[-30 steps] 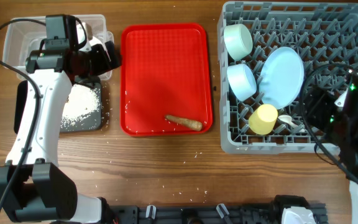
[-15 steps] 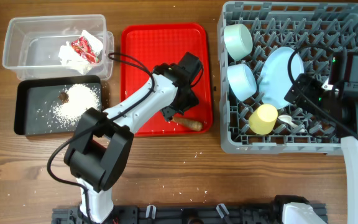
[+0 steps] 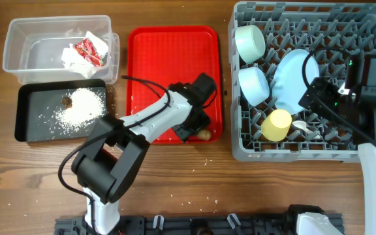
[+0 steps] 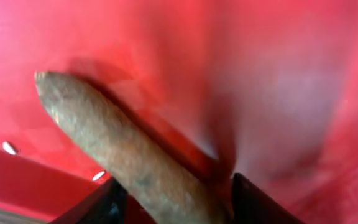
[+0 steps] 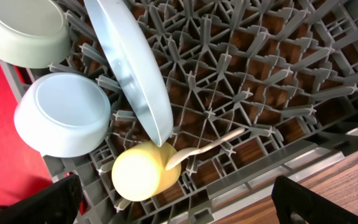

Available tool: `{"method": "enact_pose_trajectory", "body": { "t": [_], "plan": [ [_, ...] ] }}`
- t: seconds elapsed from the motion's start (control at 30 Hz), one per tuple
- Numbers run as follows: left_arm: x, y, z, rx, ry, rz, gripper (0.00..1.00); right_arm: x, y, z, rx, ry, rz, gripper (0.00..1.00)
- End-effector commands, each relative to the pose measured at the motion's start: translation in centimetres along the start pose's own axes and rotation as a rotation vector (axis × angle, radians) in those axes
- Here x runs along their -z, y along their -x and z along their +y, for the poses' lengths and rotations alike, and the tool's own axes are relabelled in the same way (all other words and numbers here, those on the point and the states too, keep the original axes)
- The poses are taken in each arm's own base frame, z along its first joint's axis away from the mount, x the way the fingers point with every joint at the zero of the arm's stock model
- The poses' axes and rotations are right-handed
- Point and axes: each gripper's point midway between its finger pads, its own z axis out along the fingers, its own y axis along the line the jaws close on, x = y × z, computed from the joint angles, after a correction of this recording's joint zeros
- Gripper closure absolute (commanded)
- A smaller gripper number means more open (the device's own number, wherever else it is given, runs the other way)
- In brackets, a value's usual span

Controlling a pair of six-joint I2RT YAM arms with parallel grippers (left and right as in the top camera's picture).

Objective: Sort waste into correct bins and load items into the dishwasher rack
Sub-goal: 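Grasp the brown carrot scrap on the red tray with left gripper, then carry the carrot scrap left and drop it onto the black tray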

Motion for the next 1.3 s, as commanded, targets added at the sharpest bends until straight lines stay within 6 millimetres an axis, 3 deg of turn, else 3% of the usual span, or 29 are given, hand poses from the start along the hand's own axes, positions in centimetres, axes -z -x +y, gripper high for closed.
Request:
{"method": "enact_pose_trajectory", "body": {
  "t": [0.0, 0.1, 0.13, 0.2, 0.3, 0.33, 0.37, 0.4, 0.43, 0.53, 0.63, 0.67, 0.77, 0.83, 0.9, 0.97, 1.0, 1.07, 1.1, 1.17, 1.27],
  "plan": [
    [-1.2, -0.2, 0.7, 0.041, 0.021, 0.038, 0.65, 0.1, 0.4, -0.1, 0.004, -0.012, -0.015, 0.00],
    [-1.0, 0.5, 0.6, 0.066, 0.001, 0.056, 0.79, 0.1, 0.4, -0.1, 0.005, -0.013, -0.015, 0.00],
    [-0.4, 1.9, 0.4, 0.058, -0.026, 0.050, 0.89, 0.1, 0.4, -0.1, 0.004, -0.013, -0.016, 0.00],
    [1.6, 4.6, -0.7, 0.003, -0.093, 0.015, 0.90, 0.1, 0.4, -0.1, 0.003, -0.011, -0.018, 0.00],
    [7.3, 9.9, -2.4, -0.035, -0.236, -0.088, 0.92, 0.1, 0.7, 0.0, 0.000, -0.007, -0.029, 0.00],
    [10.3, 12.4, -1.7, -0.016, -0.272, -0.135, 0.92, 0.1, 0.8, 0.1, -0.001, -0.005, -0.033, 0.00],
    [12.5, 14.3, -0.1, 0.041, -0.290, -0.163, 0.93, 0.1, 0.8, 0.1, -0.001, -0.005, -0.033, 0.00],
    [14.9, 16.3, 2.7, 0.123, -0.300, -0.191, 0.94, 0.1, 0.9, 0.1, -0.001, -0.003, -0.036, 0.00],
    [16.2, 17.3, 4.7, 0.176, -0.298, -0.207, 0.94, 0.1, 1.0, 0.2, -0.003, -0.001, -0.040, 0.00],
    [19.4, 21.4, 15.5, 0.465, -0.123, -0.356, 0.96, 0.1, 1.3, 0.3, -0.005, 0.006, -0.051, 0.00],
    [19.2, 24.4, 23.1, 0.714, 0.000, -0.425, 0.94, 0.1, 1.3, 0.9, -0.012, 0.039, -0.050, 0.00],
    [18.6, 25.3, 24.5, 0.779, 0.009, -0.447, 0.93, 0.1, 1.3, 1.0, -0.012, 0.041, -0.049, 0.00],
    [14.8, 26.5, 27.2, 0.920, 0.019, -0.434, 0.94, 0.1, 1.3, 1.0, -0.012, 0.044, -0.046, 0.00],
    [12.9, 26.8, 27.9, 0.933, 0.033, -0.421, 0.94, 0.1, 1.3, 1.0, -0.011, 0.044, -0.047, 0.00],
    [9.2, 26.8, 28.8, 0.942, 0.085, -0.383, 0.94, 0.1, 1.3, 1.0, -0.011, 0.044, -0.046, 0.00],
    [7.5, 26.8, 29.1, 0.942, 0.115, -0.362, 0.93, 0.1, 1.2, 1.0, -0.011, 0.044, -0.046, 0.00],
    [6.6, 26.9, 29.2, 0.941, 0.129, -0.348, 0.89, 0.1, 1.3, 1.0, -0.011, 0.044, -0.047, 0.00],
    [6.4, 26.9, 29.3, 0.933, 0.138, -0.346, 0.57, 0.1, 1.3, 1.0, -0.012, 0.045, -0.049, 0.00],
    [6.5, 26.8, 29.3, 0.933, 0.137, -0.345, 0.48, 0.1, 1.4, 1.0, -0.011, 0.045, -0.050, 0.00],
    [6.8, 27.1, 29.4, 0.872, 0.144, -0.350, 0.39, 0.2, 1.6, 1.2, -0.013, 0.051, -0.061, 0.00],
    [9.8, 28.1, 29.4, 0.732, 0.144, -0.397, 0.19, 0.2, 2.1, 1.4, -0.015, 0.059, -0.081, 0.00]
  ]
}}
